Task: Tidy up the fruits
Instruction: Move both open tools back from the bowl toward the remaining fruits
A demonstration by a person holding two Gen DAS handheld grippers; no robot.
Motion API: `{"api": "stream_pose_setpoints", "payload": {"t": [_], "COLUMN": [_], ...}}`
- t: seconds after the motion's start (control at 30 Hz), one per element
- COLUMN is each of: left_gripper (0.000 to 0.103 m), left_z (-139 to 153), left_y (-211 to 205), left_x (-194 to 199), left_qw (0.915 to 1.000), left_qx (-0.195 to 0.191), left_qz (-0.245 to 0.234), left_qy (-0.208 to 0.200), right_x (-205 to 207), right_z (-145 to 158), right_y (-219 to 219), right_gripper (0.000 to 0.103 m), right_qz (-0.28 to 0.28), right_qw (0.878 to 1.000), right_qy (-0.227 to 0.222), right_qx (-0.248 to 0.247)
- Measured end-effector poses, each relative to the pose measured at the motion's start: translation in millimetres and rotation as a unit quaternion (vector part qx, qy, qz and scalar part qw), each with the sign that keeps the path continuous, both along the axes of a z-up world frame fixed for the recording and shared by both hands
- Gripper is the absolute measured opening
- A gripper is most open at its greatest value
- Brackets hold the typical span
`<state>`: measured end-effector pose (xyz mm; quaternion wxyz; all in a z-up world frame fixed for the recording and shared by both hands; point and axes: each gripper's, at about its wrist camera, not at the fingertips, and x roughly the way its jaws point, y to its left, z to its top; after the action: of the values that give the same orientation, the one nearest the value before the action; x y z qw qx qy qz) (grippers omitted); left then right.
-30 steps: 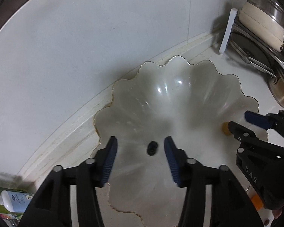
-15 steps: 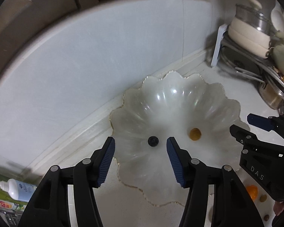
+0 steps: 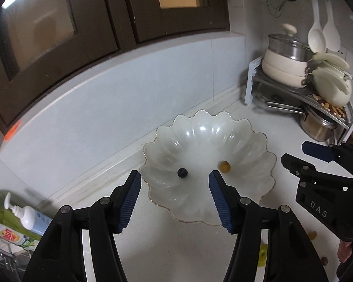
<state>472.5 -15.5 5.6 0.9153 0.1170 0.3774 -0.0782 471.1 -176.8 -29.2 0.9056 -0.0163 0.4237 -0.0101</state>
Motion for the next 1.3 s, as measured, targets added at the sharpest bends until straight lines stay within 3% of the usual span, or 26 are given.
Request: {"api": "stream_pose_setpoints", "payload": {"t": [0.8,1.3], "left_gripper": [0.06,0.062], "left_z": [51,50], "left_y": [-16,-41], "left_x": [-156,-243], "left_qw": [0.9953,0.993], "left_qx": [-0.051,-0.06], "left_qz": [-0.016,-0.016], "left_qy": [-0.082,-0.1], "right_x": [-164,-246], "right_z": [66,62], "right_y": [-34,-69], "right_gripper": [0.042,0.042], "right_qz": [-0.011,-0.016], "right_qw": [0.992,0.99], "right_qy": [-0.128,-0.139], "right_qx": [0.015,0.032]}}
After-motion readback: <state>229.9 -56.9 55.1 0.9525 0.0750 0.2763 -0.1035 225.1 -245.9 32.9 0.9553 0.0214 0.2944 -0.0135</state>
